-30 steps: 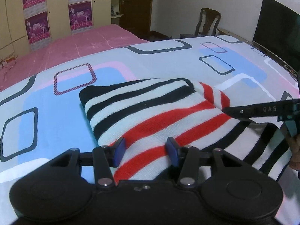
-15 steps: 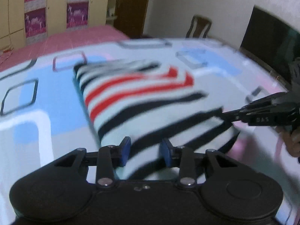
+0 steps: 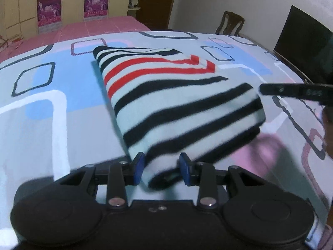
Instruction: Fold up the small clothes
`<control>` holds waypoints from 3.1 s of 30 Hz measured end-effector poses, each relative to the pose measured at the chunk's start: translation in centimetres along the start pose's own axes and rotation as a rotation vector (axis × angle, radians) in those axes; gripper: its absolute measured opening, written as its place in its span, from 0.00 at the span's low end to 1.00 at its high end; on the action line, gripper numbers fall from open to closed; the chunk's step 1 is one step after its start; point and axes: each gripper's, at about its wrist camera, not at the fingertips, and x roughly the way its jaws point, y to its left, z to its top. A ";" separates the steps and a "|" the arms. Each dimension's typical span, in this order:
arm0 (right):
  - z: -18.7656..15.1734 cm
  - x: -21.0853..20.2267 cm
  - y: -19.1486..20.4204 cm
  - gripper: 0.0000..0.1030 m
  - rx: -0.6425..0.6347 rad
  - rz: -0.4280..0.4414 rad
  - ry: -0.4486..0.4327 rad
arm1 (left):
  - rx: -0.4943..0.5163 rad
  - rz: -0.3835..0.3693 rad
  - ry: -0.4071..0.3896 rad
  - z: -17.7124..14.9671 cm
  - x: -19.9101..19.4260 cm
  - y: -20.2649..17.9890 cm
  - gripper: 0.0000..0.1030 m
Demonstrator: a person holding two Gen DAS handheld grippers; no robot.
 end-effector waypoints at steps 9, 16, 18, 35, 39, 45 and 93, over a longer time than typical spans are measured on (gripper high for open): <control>-1.2 0.4 0.5 0.00 0.030 -0.047 0.061 | -0.141 0.063 -0.111 1.1 -2.0 1.1 0.33; 0.9 4.0 2.4 0.00 -0.042 -0.070 0.105 | -0.134 0.042 -0.059 1.8 0.6 -0.1 0.33; -1.2 6.1 1.8 0.00 -0.026 -0.069 0.250 | -0.101 0.053 0.000 0.7 1.4 -0.6 0.35; 4.0 8.6 0.3 0.00 -0.038 -0.050 0.089 | -0.048 0.060 -0.117 7.7 3.7 0.5 0.40; 7.4 9.7 -0.3 0.00 0.002 -0.020 0.036 | -0.054 0.071 -0.143 10.1 5.3 1.6 0.40; 8.2 17.2 -1.7 0.00 -0.062 -0.150 0.213 | -0.074 0.038 -0.070 11.5 9.4 2.7 0.40; 6.1 11.1 -13.0 0.62 0.597 0.355 0.266 | -0.379 -0.053 -0.026 7.2 4.6 5.3 0.95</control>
